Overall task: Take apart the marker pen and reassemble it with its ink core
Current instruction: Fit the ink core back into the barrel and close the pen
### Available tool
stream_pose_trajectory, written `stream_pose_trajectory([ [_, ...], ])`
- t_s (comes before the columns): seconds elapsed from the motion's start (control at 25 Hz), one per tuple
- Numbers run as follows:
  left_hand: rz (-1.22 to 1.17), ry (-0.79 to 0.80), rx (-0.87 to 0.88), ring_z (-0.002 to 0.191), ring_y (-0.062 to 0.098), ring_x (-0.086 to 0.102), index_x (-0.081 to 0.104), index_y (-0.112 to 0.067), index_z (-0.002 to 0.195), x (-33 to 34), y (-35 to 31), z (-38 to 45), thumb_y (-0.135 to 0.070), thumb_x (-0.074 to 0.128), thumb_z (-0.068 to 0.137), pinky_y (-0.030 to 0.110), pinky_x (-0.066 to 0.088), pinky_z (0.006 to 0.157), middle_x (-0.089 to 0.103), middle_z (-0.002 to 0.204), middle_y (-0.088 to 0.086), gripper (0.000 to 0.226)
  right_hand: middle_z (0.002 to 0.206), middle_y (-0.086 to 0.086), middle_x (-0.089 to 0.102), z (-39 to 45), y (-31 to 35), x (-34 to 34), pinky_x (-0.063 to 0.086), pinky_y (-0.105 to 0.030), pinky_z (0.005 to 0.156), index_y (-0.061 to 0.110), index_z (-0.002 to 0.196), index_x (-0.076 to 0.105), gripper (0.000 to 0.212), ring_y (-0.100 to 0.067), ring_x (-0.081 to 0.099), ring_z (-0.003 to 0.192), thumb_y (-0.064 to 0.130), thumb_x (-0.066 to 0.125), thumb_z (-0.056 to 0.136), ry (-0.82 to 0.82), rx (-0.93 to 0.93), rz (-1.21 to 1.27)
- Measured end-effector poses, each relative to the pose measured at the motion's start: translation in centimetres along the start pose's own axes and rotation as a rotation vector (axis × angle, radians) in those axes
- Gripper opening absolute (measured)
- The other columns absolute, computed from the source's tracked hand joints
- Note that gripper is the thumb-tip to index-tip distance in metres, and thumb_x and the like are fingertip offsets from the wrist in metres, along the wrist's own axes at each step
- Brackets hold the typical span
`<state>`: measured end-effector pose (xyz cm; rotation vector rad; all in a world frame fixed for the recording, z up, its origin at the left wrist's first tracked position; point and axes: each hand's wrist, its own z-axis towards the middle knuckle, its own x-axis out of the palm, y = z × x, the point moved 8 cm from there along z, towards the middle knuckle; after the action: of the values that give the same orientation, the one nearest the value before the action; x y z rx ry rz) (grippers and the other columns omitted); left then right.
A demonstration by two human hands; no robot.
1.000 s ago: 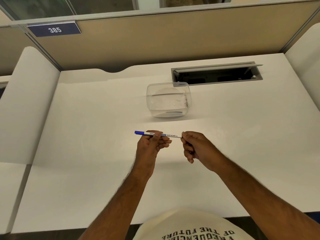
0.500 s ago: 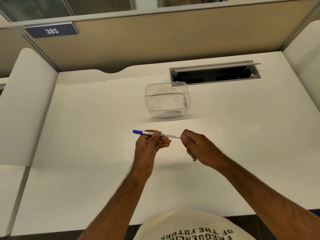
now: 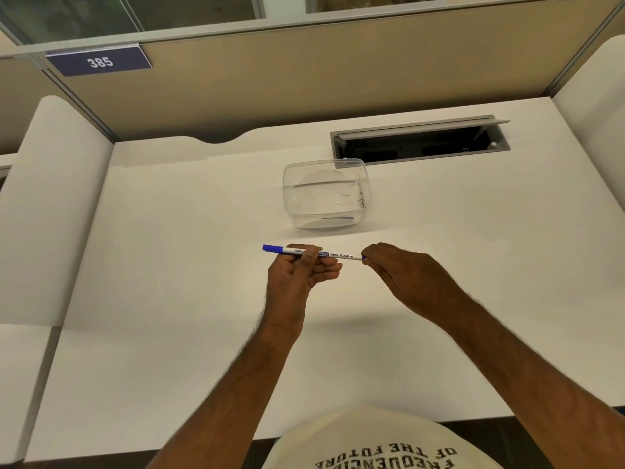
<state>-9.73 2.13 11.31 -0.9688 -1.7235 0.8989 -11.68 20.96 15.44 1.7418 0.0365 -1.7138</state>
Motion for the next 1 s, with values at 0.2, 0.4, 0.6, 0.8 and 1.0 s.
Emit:
stream_pose_trajectory([
  [0.2, -0.027, -0.011, 0.0, 0.078, 0.029, 0.077, 0.064, -0.003, 0.102, -0.2, 0.2, 0.0, -0.009, 0.052, 0.105, 0.031, 0.063, 0.071, 0.077, 0.084, 0.013, 0.014, 0.072, 0.003, 0.046, 0.6, 0.2, 0.5, 0.042, -0.036, 0.057, 0.018, 0.089, 0.048, 0.031, -0.02, 0.041, 0.062, 0.038, 0.035, 0.109, 0.042, 0.03, 0.072],
  [0.4, 0.014, 0.024, 0.035, 0.083, 0.031, 0.078, 0.066, -0.007, 0.1, 0.3, 0.0, 0.1, -0.011, 0.052, 0.105, 0.032, 0.062, 0.075, 0.078, 0.087, 0.014, 0.015, 0.066, 0.004, 0.024, 0.4, -1.3, 3.5, 0.018, -0.027, 0.047, 0.015, 0.079, 0.039, 0.035, -0.015, 0.019, 0.055, 0.026, 0.04, 0.111, 0.232, 0.53, 1.085],
  [0.6, 0.121, 0.055, 0.032, 0.086, 0.035, 0.078, 0.066, -0.005, 0.1, 0.4, 0.4, 0.3, -0.014, 0.057, 0.104, 0.033, 0.063, 0.074, 0.078, 0.088, 0.017, 0.014, 0.067, 0.0, 0.03, -1.2, -1.8, 4.5, 0.019, -0.024, 0.044, 0.017, 0.085, 0.049, 0.032, -0.013, 0.021, 0.052, 0.033, 0.039, 0.111, 0.432, 0.734, 1.278],
  [0.8, 0.001, -0.008, -0.047, 0.082, 0.03, 0.077, 0.066, -0.005, 0.1, 0.1, 1.5, -0.3, -0.012, 0.055, 0.104, 0.031, 0.063, 0.073, 0.077, 0.086, 0.014, 0.015, 0.071, 0.001, 0.048, -0.8, -0.7, 1.6, 0.039, -0.036, 0.055, 0.025, 0.098, 0.045, 0.028, -0.022, 0.044, 0.058, 0.046, 0.031, 0.108, 0.172, 0.183, 0.105],
  [1.0, -0.01, -0.003, -0.031, 0.081, 0.029, 0.077, 0.064, -0.004, 0.101, -0.2, 1.3, -0.3, -0.011, 0.053, 0.104, 0.032, 0.063, 0.073, 0.077, 0.086, 0.015, 0.013, 0.066, 0.005, 0.038, -0.3, -1.2, 3.4, 0.03, -0.035, 0.052, 0.018, 0.086, 0.041, 0.031, -0.019, 0.033, 0.055, 0.036, 0.037, 0.111, 0.254, 0.342, 0.605],
])
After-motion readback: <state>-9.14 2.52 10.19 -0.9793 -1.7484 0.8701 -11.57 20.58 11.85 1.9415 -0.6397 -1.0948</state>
